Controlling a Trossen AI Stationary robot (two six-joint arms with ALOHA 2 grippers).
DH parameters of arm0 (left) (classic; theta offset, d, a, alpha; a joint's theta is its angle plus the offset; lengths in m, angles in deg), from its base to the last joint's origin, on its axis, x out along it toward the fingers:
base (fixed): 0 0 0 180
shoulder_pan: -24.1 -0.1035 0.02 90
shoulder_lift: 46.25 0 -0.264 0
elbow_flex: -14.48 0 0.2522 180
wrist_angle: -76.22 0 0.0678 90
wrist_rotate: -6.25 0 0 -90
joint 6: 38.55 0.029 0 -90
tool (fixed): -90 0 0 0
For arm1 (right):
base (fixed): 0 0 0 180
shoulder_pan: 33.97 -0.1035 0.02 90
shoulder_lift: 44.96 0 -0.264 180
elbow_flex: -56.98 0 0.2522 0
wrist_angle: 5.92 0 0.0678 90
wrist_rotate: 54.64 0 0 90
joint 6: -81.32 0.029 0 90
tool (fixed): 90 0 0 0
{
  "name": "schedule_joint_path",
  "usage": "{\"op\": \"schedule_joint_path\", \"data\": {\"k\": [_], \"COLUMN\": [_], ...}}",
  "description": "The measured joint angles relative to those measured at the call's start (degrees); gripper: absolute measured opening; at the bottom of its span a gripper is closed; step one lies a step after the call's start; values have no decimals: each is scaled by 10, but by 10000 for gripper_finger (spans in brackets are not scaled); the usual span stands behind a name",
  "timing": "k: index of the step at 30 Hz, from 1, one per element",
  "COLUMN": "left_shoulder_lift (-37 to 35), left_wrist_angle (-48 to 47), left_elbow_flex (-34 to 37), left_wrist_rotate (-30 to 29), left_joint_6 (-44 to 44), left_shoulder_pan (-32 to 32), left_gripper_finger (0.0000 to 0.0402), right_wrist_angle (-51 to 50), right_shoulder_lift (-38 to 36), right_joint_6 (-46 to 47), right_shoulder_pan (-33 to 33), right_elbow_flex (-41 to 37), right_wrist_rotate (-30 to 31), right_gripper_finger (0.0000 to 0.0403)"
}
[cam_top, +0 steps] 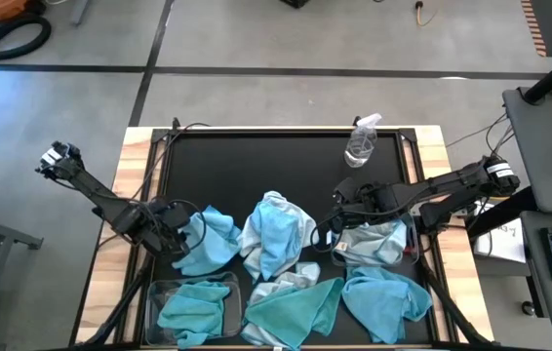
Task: Sort microfiber towel by color & place in baskets
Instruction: Put the blue towel into the bottom transparent bin
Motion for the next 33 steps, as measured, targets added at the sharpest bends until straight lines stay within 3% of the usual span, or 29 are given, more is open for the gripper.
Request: {"op": "schedule_joint_path", "data": {"k": [6, 17, 24, 33], "left_shoulder_lift": [0, 1, 18, 70], "left_wrist_angle": [-55, 35, 40, 40], "left_elbow_flex": [0, 0, 0, 1], "left_wrist_rotate": [-33, -20, -68, -83], "left_joint_6": [-40, -19, -19, -30], "left_shoulder_pan": [-1, -3, -3, -3], "left_gripper_finger": [132, 132, 132, 132], "right_wrist_angle": [2, 4, 4, 5], "right_shoulder_lift": [0, 0, 0, 0], "right_joint_6": [0, -4, -9, -15], "right_shoulder_pan": [0, 0, 0, 0], "right_elbow_flex": [0, 0, 0, 0], "right_wrist_rotate": [0, 0, 2, 5], "right_gripper_finger": [93, 93, 93, 93]}}
